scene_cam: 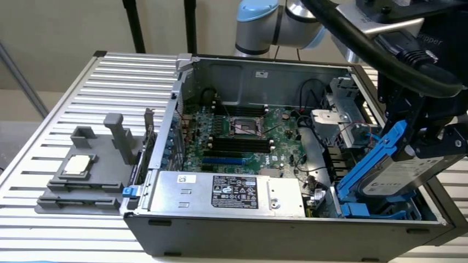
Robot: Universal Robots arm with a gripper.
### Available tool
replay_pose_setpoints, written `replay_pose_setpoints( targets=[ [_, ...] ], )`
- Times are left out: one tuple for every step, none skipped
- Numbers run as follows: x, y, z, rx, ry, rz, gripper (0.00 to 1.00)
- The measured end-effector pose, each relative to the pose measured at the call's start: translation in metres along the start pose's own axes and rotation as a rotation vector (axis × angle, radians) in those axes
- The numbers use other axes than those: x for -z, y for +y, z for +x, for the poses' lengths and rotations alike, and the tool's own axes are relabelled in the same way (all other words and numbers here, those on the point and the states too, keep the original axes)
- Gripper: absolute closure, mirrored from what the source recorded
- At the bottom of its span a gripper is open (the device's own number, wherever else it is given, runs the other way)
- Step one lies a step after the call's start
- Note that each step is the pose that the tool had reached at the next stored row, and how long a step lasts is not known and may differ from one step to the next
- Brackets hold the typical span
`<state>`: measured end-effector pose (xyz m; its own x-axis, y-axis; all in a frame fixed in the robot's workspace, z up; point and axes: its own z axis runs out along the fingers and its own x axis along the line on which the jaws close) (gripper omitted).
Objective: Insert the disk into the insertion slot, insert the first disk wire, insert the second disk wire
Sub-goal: 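Insert the disk into the insertion slot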
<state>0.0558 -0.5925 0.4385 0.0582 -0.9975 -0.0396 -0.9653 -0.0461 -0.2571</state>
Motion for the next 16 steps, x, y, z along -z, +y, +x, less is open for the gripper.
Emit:
replay_pose_setpoints(
  targets=[
    [0.0003, 0.0013, -0.0001, 0.0, 0.0001, 0.0036, 0.67],
    [0.0005, 0.0025, -0.0001, 0.0, 0.0002, 0.0069, 0.67],
    [0.0006, 0.0032, -0.0002, 0.0, 0.0003, 0.0091, 0.67],
    [0.0008, 0.0034, -0.0002, 0.001, 0.0005, 0.0103, 0.67],
    [0.0007, 0.0037, -0.0002, 0.001, 0.0004, 0.0113, 0.67],
    [0.0008, 0.0037, -0.0002, 0.001, 0.0005, 0.0121, 0.67],
    [0.0007, 0.0038, -0.0002, 0.001, 0.0005, 0.0136, 0.67],
    [0.0006, 0.0042, -0.0002, 0.001, 0.0005, 0.0159, 0.67],
    [0.0004, 0.0044, -0.0003, 0.001, 0.0007, 0.0187, 0.67],
    [0.0002, 0.0048, -0.0003, 0.002, 0.0007, 0.0228, 0.67],
    [0.0002, 0.0053, -0.0003, 0.002, 0.0012, 0.0281, 0.67],
    [-0.0001, 0.006, -0.0003, 0.003, 0.0013, 0.034, 0.67],
    [-0.0002, 0.0068, -0.0003, 0.003, 0.0016, 0.0396, 0.67],
    [-0.0002, 0.0076, -0.0004, 0.003, 0.0019, 0.0432, 0.67],
    [-0.0002, 0.0085, -0.0004, 0.003, 0.002, 0.0459, 0.67],
    [-0.0002, 0.0095, -0.0004, 0.004, 0.002, 0.0478, 0.67]
  ],
)
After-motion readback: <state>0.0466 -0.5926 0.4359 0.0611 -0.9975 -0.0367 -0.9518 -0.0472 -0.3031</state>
